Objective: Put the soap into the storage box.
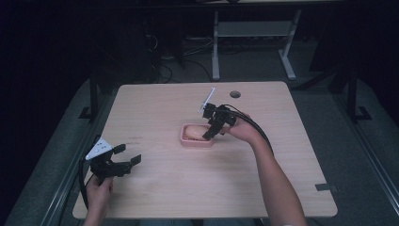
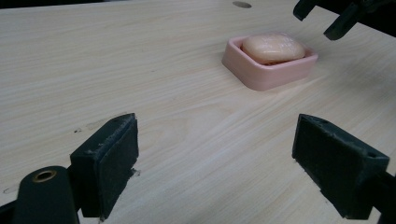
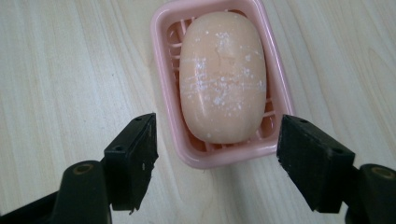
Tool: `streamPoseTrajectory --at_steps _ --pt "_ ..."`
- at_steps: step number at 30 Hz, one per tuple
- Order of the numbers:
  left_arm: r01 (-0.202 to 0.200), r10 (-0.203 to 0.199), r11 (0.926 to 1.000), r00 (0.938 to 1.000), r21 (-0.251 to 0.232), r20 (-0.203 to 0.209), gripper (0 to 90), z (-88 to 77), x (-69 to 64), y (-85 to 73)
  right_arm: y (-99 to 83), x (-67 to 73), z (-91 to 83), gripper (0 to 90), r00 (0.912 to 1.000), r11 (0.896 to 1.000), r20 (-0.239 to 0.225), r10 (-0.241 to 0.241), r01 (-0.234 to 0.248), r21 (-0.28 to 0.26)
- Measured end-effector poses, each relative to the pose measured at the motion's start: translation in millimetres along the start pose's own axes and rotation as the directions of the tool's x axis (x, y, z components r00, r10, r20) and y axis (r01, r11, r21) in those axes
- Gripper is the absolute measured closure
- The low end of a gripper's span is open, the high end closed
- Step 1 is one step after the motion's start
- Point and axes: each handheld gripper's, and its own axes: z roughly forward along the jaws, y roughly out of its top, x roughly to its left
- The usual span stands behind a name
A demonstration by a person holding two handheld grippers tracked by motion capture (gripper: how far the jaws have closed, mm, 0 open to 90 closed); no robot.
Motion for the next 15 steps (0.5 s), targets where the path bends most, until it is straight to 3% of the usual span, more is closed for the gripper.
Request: streamPoseTrajectory --at_steps 15 --pt "0.0 0.0 1.0 1.0 -0.001 0.0 14.2 -0.4 -0.2 0.0 -13.9 2.5 -8.4 27.6 0.9999 1.0 0.009 0.012 -0.012 0.001"
